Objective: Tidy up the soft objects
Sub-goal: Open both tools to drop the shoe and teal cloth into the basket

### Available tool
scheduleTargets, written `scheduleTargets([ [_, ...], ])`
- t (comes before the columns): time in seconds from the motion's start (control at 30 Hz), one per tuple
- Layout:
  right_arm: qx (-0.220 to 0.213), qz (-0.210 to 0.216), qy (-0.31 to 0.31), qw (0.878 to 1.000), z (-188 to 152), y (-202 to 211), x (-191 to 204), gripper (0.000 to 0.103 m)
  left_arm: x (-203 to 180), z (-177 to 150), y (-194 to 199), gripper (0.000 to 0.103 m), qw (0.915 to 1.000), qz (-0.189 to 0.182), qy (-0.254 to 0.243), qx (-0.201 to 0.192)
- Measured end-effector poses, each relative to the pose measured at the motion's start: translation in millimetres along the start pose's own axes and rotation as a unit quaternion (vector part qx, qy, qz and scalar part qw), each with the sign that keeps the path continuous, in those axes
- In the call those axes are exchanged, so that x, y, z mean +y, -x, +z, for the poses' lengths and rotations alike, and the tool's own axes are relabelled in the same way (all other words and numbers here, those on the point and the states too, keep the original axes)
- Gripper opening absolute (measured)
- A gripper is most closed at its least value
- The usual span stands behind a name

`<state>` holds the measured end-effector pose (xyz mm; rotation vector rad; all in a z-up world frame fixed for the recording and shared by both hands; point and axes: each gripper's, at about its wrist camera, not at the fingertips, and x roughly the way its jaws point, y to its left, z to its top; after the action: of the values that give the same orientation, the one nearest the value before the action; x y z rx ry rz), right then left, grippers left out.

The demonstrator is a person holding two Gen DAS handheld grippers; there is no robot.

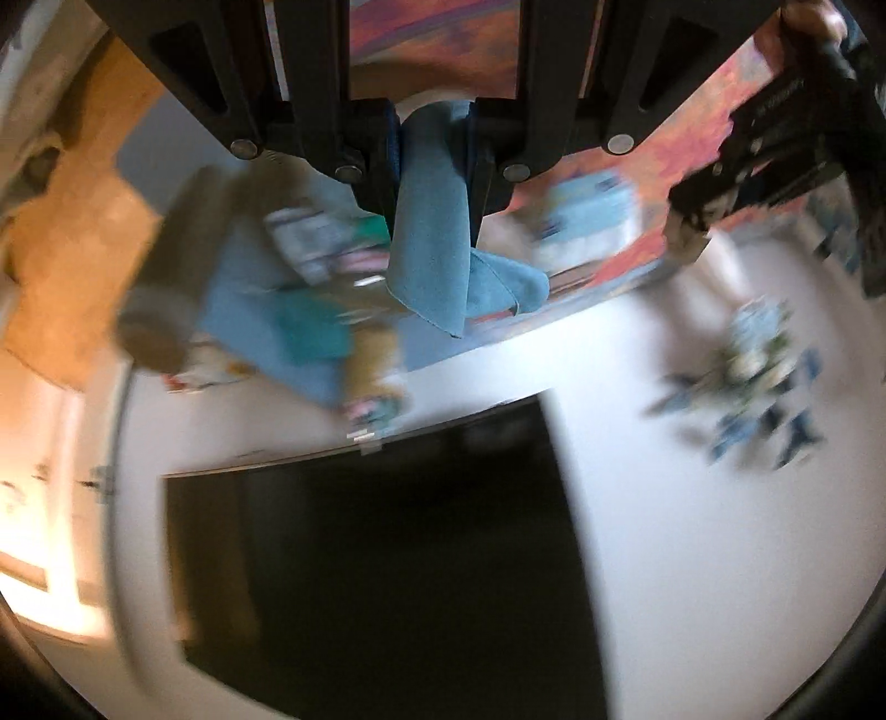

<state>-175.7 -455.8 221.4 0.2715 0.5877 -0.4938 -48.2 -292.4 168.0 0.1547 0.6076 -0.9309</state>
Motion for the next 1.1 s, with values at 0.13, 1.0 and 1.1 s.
scheduleTargets([
  [0.13,0.015,-0.032,-0.019,0.999,10.7,-20.1,-39.0,0.016,-30.2,8.9,-38.0,0.024,0.9995,-0.018,-0.023,0.013],
  [1.0,0.104,0.006,-0.014,0.994,-5.9,-73.9,-33.8,0.055,11.0,-7.4,1.2,0.085,0.9992,0.034,0.019,-0.005],
  [1.1,0.099,0.029,0.013,0.995,-12.0,-64.6,-2.2,0.055,34.3,-14.3,36.7,0.085,0.9962,0.079,0.029,-0.021],
])
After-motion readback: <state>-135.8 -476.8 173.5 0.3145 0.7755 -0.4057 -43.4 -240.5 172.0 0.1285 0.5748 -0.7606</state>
